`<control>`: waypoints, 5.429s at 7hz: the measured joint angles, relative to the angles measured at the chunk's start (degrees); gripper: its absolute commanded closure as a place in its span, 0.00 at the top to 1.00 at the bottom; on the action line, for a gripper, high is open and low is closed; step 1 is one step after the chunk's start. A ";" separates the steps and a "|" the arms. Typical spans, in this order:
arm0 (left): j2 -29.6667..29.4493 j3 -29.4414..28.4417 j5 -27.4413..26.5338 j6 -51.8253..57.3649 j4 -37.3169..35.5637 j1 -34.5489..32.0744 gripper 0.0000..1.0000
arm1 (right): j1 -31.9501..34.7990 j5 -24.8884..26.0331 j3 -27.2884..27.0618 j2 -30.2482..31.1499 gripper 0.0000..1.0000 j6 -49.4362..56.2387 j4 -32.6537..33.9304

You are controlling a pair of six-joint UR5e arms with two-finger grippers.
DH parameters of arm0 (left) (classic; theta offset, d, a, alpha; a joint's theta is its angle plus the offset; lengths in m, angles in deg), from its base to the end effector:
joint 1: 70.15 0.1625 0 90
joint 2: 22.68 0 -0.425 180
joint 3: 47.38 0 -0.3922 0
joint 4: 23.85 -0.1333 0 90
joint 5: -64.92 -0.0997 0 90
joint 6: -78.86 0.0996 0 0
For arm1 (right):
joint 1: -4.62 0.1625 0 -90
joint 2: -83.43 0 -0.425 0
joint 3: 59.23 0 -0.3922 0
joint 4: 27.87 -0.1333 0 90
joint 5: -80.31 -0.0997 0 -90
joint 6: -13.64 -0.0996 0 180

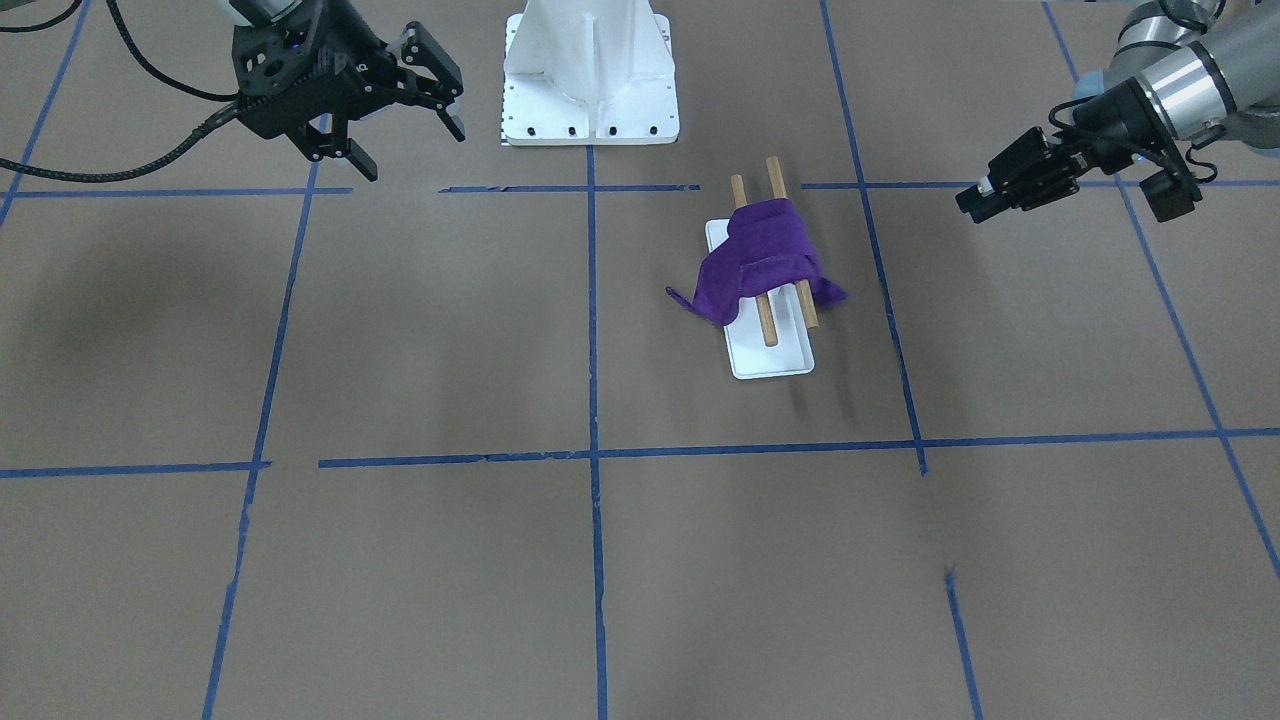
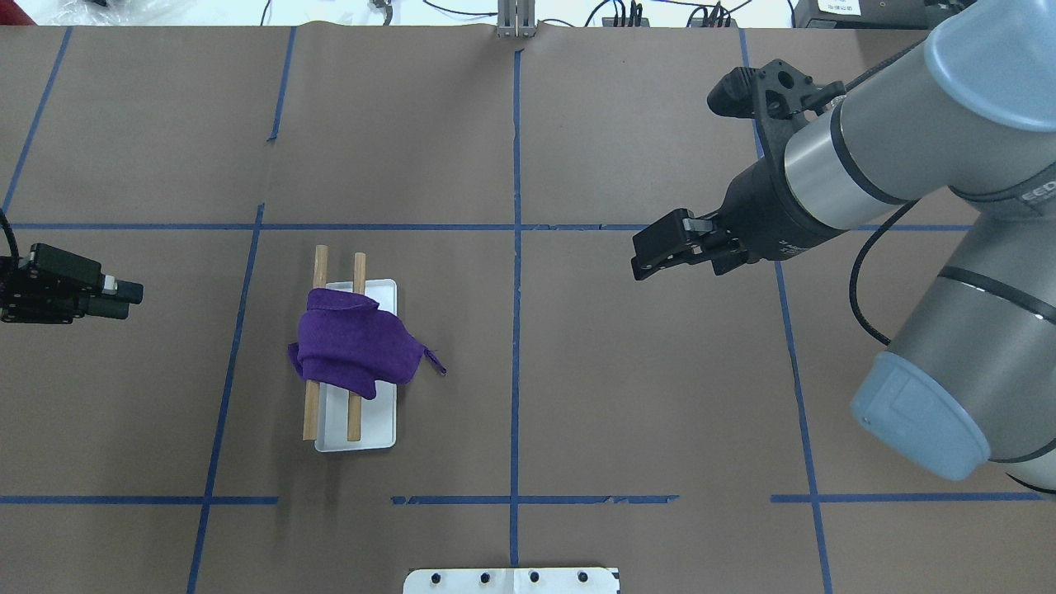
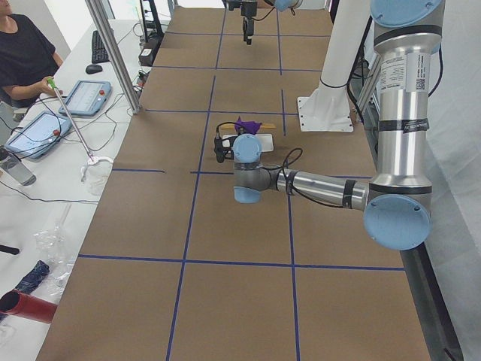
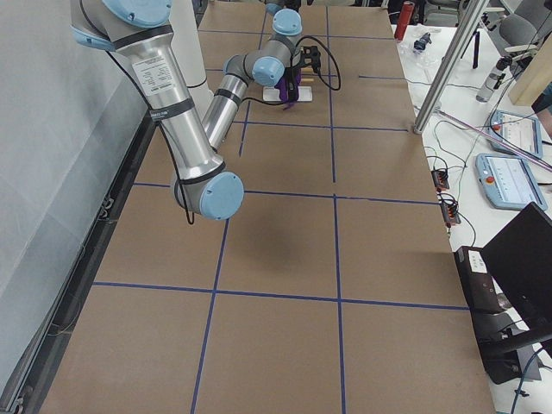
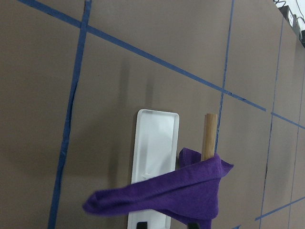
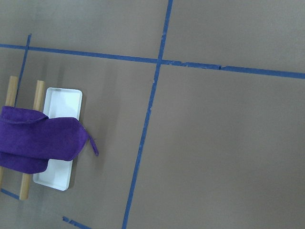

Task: Hang towel on rack

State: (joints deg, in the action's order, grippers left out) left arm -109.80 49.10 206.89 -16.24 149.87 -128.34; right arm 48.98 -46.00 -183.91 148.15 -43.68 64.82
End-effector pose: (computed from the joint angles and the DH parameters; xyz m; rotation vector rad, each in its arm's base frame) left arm 0.1832 -0.3994 0.4656 -0.0138 1.5448 -0.1855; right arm -0.3050 -0.4022 0.1668 0.1469 -1.1113 -0.1344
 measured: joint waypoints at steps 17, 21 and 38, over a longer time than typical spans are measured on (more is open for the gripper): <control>-7.37 2.35 -12.20 105.78 -91.61 -31.09 1.00 | 41.49 -4.46 13.75 31.46 1.00 59.62 4.66; -3.82 1.17 -6.66 106.13 -89.12 -31.19 1.00 | 41.59 -4.76 13.84 32.72 1.00 60.49 6.35; -4.20 -0.75 -3.50 105.96 -84.91 -31.03 1.00 | 41.57 -7.51 15.76 36.89 1.00 63.13 5.58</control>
State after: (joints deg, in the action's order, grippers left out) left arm -114.00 48.35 203.39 89.72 64.96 -159.37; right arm 90.55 -53.51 -168.15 185.04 19.46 70.40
